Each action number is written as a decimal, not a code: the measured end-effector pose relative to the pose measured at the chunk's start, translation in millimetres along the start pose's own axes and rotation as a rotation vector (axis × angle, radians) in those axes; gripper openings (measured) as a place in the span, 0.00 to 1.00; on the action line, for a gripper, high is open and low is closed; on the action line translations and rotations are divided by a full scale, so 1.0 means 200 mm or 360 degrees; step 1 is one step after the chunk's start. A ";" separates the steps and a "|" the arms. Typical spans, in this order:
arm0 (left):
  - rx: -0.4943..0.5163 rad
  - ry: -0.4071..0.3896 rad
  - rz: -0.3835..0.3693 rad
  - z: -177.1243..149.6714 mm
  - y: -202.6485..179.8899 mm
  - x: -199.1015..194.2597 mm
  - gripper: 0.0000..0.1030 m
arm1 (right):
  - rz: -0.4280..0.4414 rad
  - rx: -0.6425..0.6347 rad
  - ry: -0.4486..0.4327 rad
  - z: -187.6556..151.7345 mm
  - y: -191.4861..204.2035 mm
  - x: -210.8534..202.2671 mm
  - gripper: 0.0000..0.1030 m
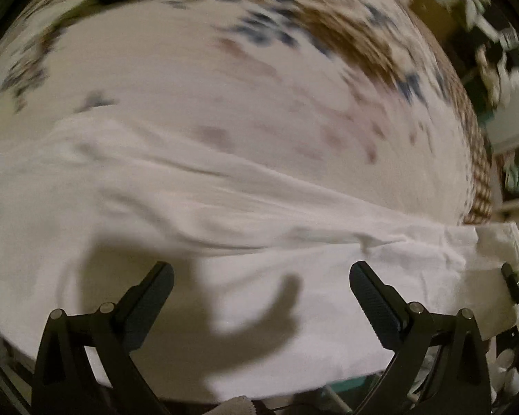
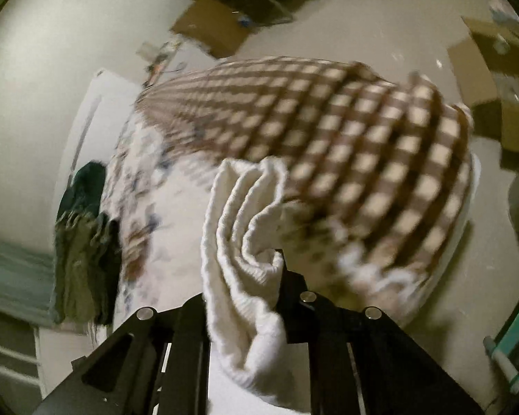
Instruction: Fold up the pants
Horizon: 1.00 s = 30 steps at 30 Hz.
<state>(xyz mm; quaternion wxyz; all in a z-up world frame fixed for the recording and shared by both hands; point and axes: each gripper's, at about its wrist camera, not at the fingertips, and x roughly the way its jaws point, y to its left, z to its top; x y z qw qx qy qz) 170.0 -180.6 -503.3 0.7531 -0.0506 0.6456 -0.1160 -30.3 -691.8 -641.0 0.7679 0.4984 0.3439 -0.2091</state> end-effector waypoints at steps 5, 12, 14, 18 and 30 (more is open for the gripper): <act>-0.0141 -0.0045 0.0034 -0.06 0.40 -0.23 1.00 | 0.0027 -0.0216 0.0057 -0.26 0.44 -0.02 0.14; -0.0345 -0.0089 0.0103 -0.16 0.87 -0.40 1.00 | 0.0035 -0.0410 0.0214 -0.82 0.81 0.11 0.13; -0.0409 -0.0091 0.0124 -0.20 1.03 -0.42 1.00 | 0.0017 -0.0472 0.0264 -0.98 0.88 0.19 0.13; -0.0466 -0.0110 0.0159 -0.24 1.22 -0.45 1.00 | -0.0012 -0.0562 0.0363 -1.30 0.99 0.37 0.13; -0.0725 -0.0131 0.0242 -0.37 1.63 -0.47 1.00 | -0.0043 -0.0859 0.0522 -1.85 1.23 0.62 0.14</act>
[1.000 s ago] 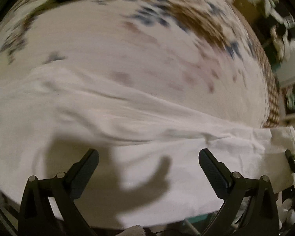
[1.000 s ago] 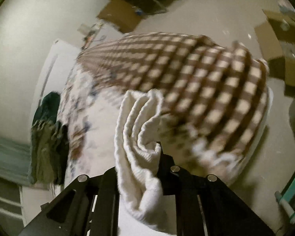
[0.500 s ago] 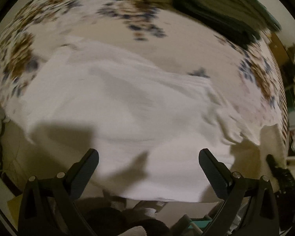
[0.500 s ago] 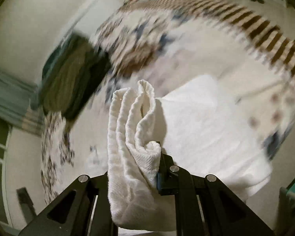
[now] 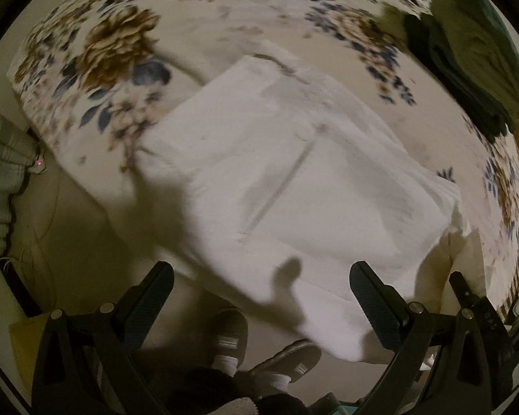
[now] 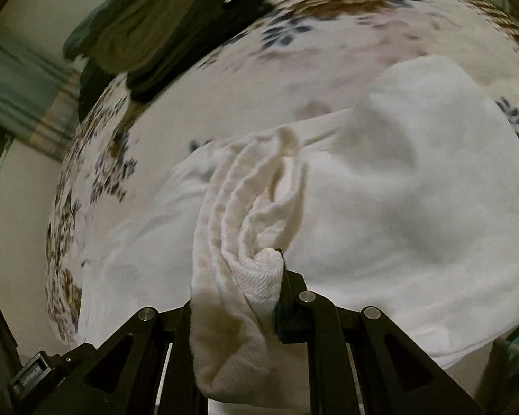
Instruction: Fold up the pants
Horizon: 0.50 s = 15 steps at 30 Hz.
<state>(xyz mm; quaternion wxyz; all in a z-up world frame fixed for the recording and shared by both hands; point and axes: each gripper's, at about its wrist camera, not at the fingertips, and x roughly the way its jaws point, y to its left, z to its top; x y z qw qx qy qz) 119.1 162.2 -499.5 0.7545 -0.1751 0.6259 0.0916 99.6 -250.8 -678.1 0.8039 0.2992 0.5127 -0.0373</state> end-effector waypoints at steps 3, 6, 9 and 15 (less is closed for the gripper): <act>-0.0034 0.0013 0.0021 0.00 0.06 0.03 1.00 | -0.0033 -0.0093 0.0015 -0.03 0.09 0.04 0.14; -0.0081 0.0044 0.0021 0.00 0.10 0.05 1.00 | -0.0104 -0.0197 0.0083 -0.05 0.12 0.09 0.17; -0.0123 0.0073 -0.0048 0.00 0.10 0.04 1.00 | -0.0092 -0.0317 0.0232 -0.07 0.14 0.11 0.37; 0.0133 0.0044 -0.0276 0.02 -0.28 -0.04 1.00 | 0.0207 -0.0176 0.0506 0.01 -0.02 -0.11 0.65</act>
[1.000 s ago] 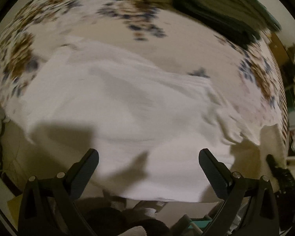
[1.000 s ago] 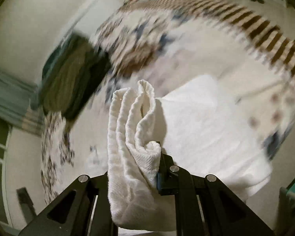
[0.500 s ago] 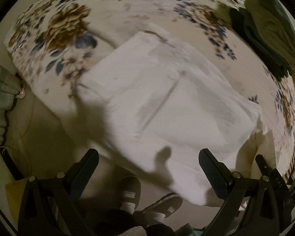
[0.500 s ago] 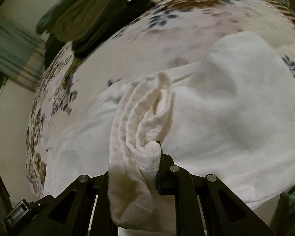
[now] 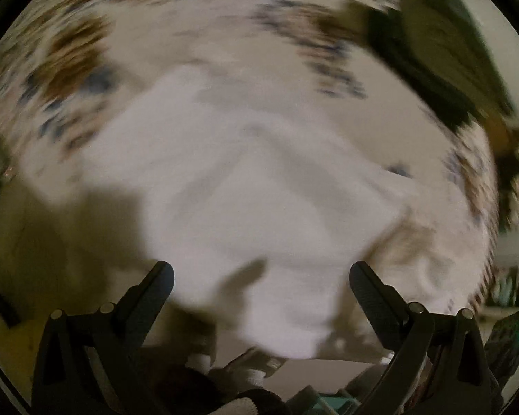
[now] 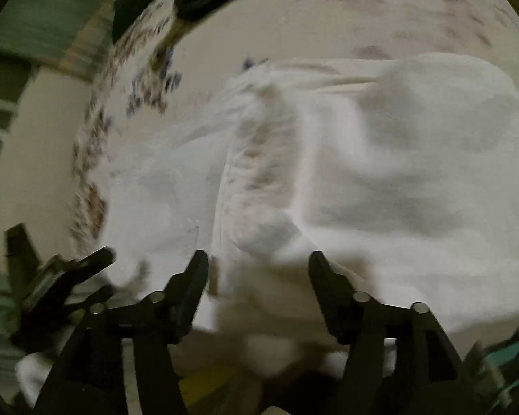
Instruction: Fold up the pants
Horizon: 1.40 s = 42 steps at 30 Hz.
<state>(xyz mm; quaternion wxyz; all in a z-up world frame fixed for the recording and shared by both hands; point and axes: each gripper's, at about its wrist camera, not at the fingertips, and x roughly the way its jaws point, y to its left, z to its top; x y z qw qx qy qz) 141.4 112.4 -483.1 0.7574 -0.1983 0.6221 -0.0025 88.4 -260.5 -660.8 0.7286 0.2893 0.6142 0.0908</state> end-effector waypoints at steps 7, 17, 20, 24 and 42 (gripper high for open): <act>0.0451 0.0168 0.0016 0.04 -0.59 0.36 0.99 | -0.0292 0.0413 -0.0172 0.11 -0.62 -0.37 0.71; 0.0632 0.0105 0.0216 -0.01 -0.58 0.48 0.26 | -0.0128 0.0497 -0.0017 0.32 -1.02 -0.21 0.60; 0.0573 0.0114 0.0227 -0.03 -0.53 0.47 0.25 | -0.0146 0.0461 -0.0028 0.33 -1.00 -0.22 0.20; 0.0488 0.0123 0.0219 -0.05 -0.49 0.46 0.25 | -0.0133 0.0515 -0.0095 0.35 -0.98 -0.28 0.09; -0.0161 -0.0004 -0.0233 -0.14 0.10 0.12 0.80 | -0.0380 0.0344 0.0026 0.39 -0.88 -0.34 0.56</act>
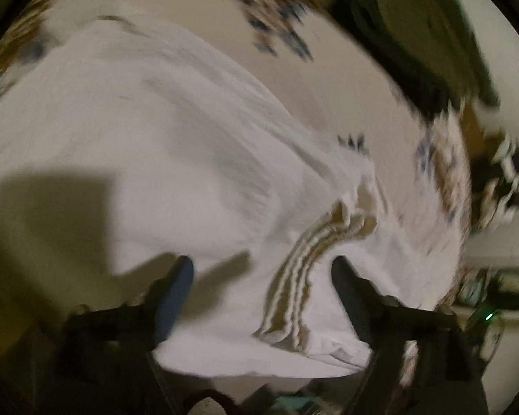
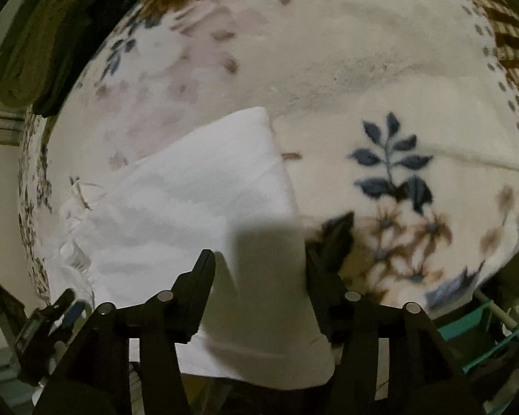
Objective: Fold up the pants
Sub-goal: 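Release the hem from the right gripper and smooth the fold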
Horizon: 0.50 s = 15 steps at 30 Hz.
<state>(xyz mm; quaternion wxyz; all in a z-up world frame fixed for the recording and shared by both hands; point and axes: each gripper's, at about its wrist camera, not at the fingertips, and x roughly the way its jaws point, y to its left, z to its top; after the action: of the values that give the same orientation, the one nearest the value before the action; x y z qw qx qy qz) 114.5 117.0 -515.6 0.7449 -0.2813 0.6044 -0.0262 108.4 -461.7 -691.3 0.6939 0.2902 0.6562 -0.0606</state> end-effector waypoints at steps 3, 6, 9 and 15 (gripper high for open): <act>-0.0137 -0.0139 0.0016 0.00 0.14 -0.14 0.80 | -0.0019 0.0030 -0.0042 -0.05 0.03 -0.04 0.59; -0.0338 -0.0259 0.0065 0.02 0.35 -0.21 0.80 | -0.0052 0.0018 -0.0074 -0.08 0.09 -0.07 0.60; -0.0516 -0.0315 0.0006 0.04 0.53 -0.22 0.80 | -0.0124 -0.0025 -0.0110 -0.10 0.17 -0.08 0.60; -0.0607 -0.0444 -0.0012 -0.01 0.52 -0.32 0.80 | -0.0187 0.0051 -0.0129 -0.11 0.21 -0.08 0.61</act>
<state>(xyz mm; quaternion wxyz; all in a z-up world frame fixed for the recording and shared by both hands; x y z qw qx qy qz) 64.1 227.4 -505.4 0.7546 -0.4202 0.4884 0.1247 106.1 -421.3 -662.6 0.7104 0.2595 0.6424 -0.1235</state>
